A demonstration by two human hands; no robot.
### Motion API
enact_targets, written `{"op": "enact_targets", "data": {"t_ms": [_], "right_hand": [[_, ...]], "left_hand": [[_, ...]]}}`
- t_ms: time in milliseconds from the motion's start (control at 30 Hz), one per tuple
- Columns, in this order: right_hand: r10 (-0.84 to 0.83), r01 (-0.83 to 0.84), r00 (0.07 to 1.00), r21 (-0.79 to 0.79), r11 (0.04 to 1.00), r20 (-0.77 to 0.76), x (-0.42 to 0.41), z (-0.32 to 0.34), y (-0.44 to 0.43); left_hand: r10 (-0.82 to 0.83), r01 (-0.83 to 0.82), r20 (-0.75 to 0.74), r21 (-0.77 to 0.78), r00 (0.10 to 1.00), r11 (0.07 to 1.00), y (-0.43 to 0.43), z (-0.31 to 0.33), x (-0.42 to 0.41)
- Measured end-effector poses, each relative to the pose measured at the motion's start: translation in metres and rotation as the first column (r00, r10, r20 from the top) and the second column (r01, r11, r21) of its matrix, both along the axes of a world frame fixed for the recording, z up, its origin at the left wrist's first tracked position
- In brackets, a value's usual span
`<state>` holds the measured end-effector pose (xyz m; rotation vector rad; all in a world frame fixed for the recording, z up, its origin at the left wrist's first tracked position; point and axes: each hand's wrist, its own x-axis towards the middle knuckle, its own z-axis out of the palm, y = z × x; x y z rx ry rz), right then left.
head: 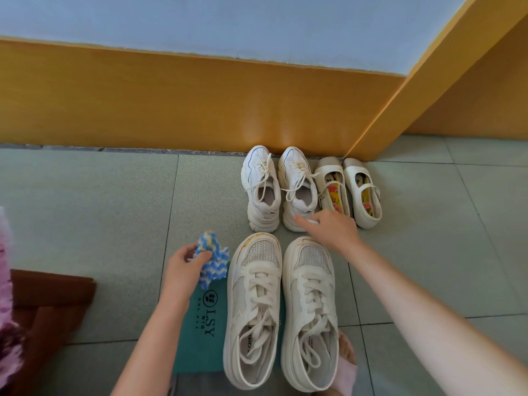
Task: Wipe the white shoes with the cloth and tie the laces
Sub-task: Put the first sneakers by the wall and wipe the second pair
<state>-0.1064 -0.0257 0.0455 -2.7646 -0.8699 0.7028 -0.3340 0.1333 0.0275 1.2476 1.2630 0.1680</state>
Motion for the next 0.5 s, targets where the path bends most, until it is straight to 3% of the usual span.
{"op": "enact_targets", "data": {"t_ms": [133,300,400,500], "right_hand": [[-0.091,0.087,0.994,0.066,0.994,0.054,-0.003,-0.005,-0.01],[-0.319,0.353,0.928,0.185,0.917,-0.193,0.001,-0.015,-0.031],[-0.392,0.432,0.9,0.258,0.864,-0.192,-0.002,-0.018,-0.043],[-0.487,0.616,0.78,0.346,0.707,-0.393,-0.004,-0.019,-0.051]], "left_hand": [[0.007,-0.007,0.004,0.001,1.0,1.0,0.0,0.001,0.001],[0.012,-0.012,0.005,0.002,1.0,1.0,0.002,0.001,0.0],[0.011,-0.011,0.008,0.0,1.0,1.0,0.002,0.001,0.001],[0.003,-0.003,0.005,-0.002,1.0,1.0,0.002,0.001,0.001]]}}
